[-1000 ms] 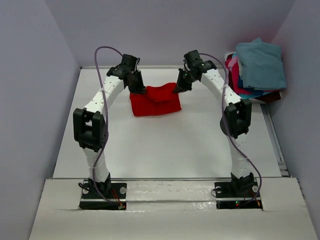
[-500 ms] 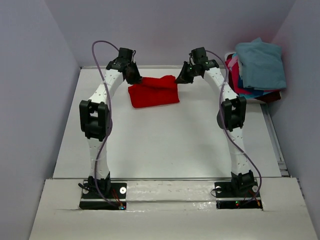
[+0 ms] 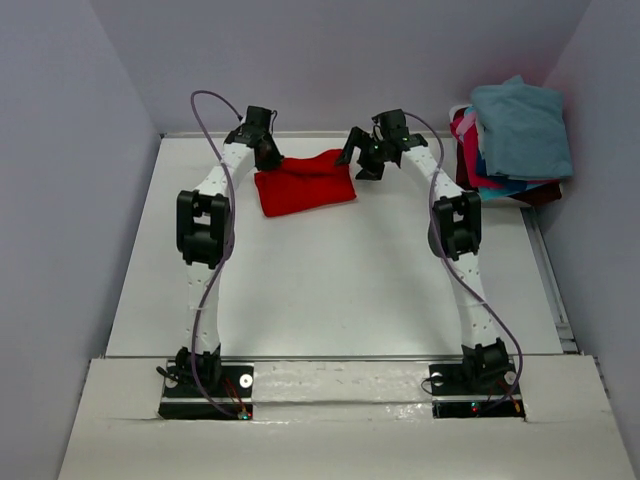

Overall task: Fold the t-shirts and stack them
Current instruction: Fold the tshirt

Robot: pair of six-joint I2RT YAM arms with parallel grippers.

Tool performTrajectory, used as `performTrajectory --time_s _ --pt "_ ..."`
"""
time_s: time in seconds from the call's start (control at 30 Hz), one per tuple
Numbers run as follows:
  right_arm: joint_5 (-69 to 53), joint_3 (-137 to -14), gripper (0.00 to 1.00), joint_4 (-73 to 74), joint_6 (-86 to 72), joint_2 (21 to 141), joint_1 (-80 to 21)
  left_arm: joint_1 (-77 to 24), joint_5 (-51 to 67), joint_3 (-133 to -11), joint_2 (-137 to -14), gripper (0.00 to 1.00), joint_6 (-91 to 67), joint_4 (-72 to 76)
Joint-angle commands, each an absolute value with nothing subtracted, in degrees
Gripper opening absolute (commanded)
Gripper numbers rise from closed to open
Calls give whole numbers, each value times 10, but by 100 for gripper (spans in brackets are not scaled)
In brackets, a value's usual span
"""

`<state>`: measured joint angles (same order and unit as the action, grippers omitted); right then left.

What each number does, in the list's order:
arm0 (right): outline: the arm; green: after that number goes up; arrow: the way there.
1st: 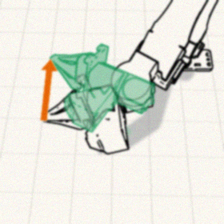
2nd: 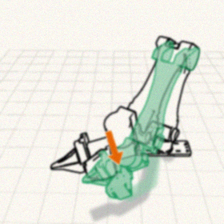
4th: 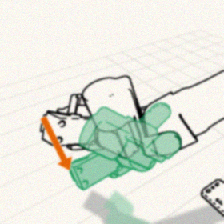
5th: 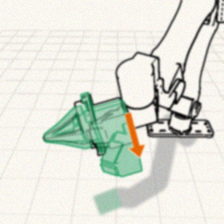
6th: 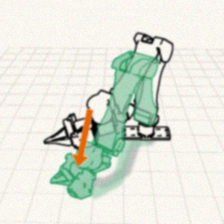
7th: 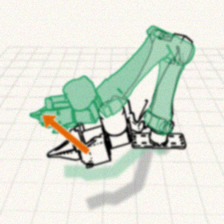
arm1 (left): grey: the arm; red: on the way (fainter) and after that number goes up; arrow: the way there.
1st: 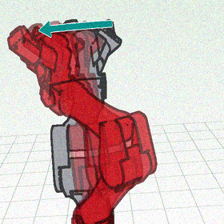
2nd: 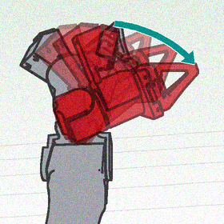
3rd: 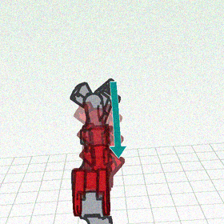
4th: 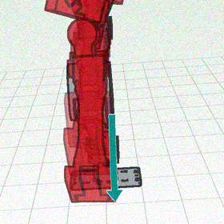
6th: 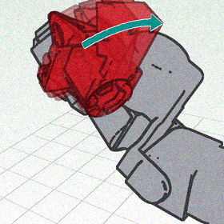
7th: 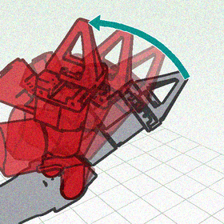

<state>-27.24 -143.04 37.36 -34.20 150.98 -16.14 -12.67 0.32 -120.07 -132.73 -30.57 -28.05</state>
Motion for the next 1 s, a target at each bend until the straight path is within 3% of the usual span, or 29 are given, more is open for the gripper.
performTrajectory --time_s 0.0,0.07,0.1,0.2,0.37,0.5,0.53,0.57,0.67,0.73,0.77,0.97 --pt "-276 -1391 100 338 -315 1441 -161 -110 -44 -1231 -1332 6 -330 -280" --pt "-275 -1375 100 349 -309 1425 -161 -110 -47 -1223 -1328 10 -327 -273" --pt "-275 -1372 100 353 -308 1420 -161 -105 -47 -1216 -1328 21 -326 -272" --pt "-285 -1357 100 364 -305 1408 -161 -105 -52 -1204 -1327 33 -331 -275" --pt "-298 -1323 100 363 -302 1391 -161 -94 -51 -1180 -1322 36 -344 -273" --pt "-309 -1311 95 371 -303 1387 -161 -89 -52 -1174 -1326 51 -353 -286" --pt "-312 -1311 94 378 -302 1389 -166 -89 -59 -1175 -1328 64 -356 -295" --pt "-315 -1310 92 380 -301 1390 -166 -89 -63 -1175 -1328 68 -358 -300" --pt "-323 -1296 87 382 -296 1387 -166 -89 -70 -1167 -1329 70 -358 -309" --pt "-326 -1283 84 379 -297 1384 -166 -84 -81 -1162 -1328 82 -362 -318" --pt "-329 -1282 84 378 -297 1383 -171 -83 -83 -1157 -1326 97 -363 -318" --pt "-337 -1295 82 383 -300 1388 -171 -83 -89 -1143 -1298 99 -359 -316"
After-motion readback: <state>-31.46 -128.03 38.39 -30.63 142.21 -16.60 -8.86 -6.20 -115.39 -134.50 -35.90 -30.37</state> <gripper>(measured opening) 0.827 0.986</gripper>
